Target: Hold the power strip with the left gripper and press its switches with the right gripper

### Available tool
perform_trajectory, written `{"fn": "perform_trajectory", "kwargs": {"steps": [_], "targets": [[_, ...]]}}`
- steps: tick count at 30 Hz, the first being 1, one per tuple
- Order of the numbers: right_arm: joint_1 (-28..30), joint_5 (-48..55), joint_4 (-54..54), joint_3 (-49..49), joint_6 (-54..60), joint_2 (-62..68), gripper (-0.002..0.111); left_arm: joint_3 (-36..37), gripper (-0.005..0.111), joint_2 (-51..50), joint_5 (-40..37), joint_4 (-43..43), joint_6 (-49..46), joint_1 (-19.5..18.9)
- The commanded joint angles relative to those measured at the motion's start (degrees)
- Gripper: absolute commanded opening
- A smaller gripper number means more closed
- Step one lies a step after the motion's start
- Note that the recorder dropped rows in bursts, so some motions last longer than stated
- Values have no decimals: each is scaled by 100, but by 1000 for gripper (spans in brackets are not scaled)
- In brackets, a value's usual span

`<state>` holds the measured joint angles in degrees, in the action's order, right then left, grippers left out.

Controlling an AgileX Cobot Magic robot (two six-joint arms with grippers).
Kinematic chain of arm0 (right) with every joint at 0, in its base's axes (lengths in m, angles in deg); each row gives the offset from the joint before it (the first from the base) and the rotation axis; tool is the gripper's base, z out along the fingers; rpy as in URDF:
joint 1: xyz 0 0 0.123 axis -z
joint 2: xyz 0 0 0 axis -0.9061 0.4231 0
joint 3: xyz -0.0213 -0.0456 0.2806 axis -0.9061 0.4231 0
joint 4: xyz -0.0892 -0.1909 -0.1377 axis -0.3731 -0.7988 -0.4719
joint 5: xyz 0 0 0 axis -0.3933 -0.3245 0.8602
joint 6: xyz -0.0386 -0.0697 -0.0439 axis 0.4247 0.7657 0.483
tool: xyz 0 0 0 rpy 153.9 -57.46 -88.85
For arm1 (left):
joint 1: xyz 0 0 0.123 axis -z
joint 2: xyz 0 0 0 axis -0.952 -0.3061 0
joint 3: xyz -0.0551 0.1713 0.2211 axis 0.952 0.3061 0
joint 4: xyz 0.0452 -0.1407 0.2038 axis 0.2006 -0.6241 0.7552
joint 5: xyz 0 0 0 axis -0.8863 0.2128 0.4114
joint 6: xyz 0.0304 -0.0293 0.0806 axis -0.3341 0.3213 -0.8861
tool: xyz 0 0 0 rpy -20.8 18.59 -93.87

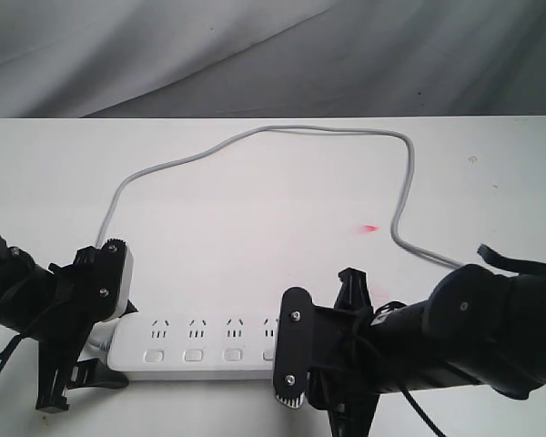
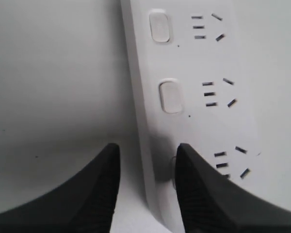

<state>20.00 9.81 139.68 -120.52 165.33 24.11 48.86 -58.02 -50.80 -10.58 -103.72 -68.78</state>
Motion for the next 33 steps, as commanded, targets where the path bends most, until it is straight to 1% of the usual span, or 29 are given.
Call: {"fn": "perform_trajectory", "kwargs": {"steps": [1, 9, 33], "targets": [[45, -13, -88, -158, -17, 45, 35, -10, 55, -30, 203, 56, -19, -12], [43, 134, -77, -113, -193, 45, 35, -10, 55, -30, 203, 56, -19, -12], [47, 209, 123, -8, -193, 315, 35, -10, 55, -30, 203, 56, -19, -12]]}}
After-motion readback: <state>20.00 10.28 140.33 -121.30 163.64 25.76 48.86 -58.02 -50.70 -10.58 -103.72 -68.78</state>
